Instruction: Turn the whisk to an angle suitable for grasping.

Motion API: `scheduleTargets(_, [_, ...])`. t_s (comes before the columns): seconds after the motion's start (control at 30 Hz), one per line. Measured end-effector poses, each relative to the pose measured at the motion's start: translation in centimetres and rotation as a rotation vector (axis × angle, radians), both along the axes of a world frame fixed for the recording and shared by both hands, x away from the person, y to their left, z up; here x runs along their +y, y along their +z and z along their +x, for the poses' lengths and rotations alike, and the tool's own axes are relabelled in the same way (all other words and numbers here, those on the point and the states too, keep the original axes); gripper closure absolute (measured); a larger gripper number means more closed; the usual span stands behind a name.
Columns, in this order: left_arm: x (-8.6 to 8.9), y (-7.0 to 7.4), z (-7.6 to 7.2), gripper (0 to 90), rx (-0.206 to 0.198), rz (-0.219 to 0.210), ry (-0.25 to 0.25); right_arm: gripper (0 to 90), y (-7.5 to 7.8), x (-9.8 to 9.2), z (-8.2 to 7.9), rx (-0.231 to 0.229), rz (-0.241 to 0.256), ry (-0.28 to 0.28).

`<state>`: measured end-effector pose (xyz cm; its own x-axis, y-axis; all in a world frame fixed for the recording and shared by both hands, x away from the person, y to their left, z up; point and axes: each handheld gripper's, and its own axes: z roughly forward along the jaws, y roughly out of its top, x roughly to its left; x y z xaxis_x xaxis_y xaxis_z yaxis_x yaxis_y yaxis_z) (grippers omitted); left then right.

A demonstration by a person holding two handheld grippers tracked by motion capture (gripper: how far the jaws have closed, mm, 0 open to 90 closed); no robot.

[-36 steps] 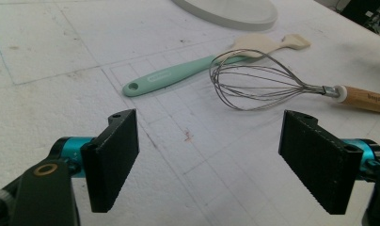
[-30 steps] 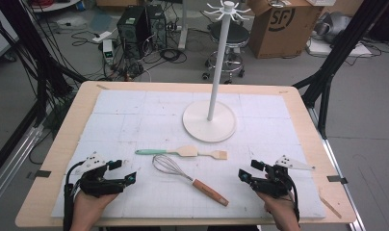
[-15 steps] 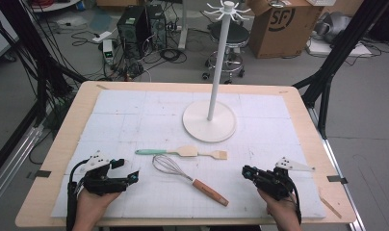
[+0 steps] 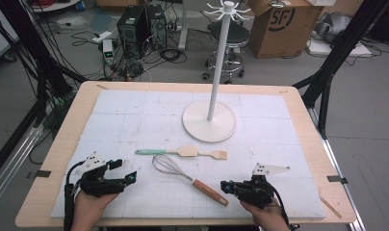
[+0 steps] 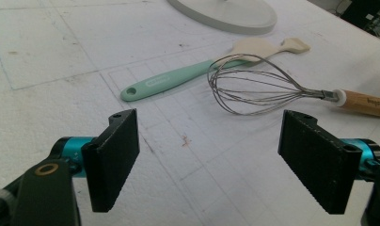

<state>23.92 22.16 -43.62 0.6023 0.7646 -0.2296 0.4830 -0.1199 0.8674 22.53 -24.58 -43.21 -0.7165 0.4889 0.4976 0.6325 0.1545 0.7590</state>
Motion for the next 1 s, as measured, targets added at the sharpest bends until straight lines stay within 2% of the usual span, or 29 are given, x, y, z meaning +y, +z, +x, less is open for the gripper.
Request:
scheduleTargets(0.07, [0.0,0.0,0.0,21.6,-0.002,-0.001,0.0,89.6,-0.2,0.5,-0.2,0.019,-0.004,0.037])
scheduleTargets(0.2, [-0.2,0.1,-0.1,21.5,-0.003,-0.001,-0.003,89.6,-0.9,1.2,-0.8,0.034,-0.055,0.074])
scheduleTargets(0.33, [-0.2,0.1,-0.2,21.6,-0.007,0.003,-0.006,89.6,-1.7,1.8,-1.5,0.046,-0.102,0.099])
scheduleTargets(0.43, [-0.2,0.1,-0.2,21.6,-0.006,0.001,-0.006,89.6,-2.5,2.2,-1.7,0.075,-0.148,0.107])
scheduleTargets(0.53, [-0.2,0.1,-0.2,21.6,-0.005,0.0,-0.005,89.6,-3.0,2.6,-1.7,0.074,-0.182,0.129])
scheduleTargets(0.67, [-0.1,0.0,-0.1,21.6,-0.001,0.002,-0.001,89.6,-3.0,2.6,-1.4,0.062,-0.206,0.125])
scheduleTargets(1.0, [-0.3,-0.2,-0.1,21.6,0.008,0.004,-0.002,89.6,-3.1,0.7,-0.4,0.082,-0.19,0.071])
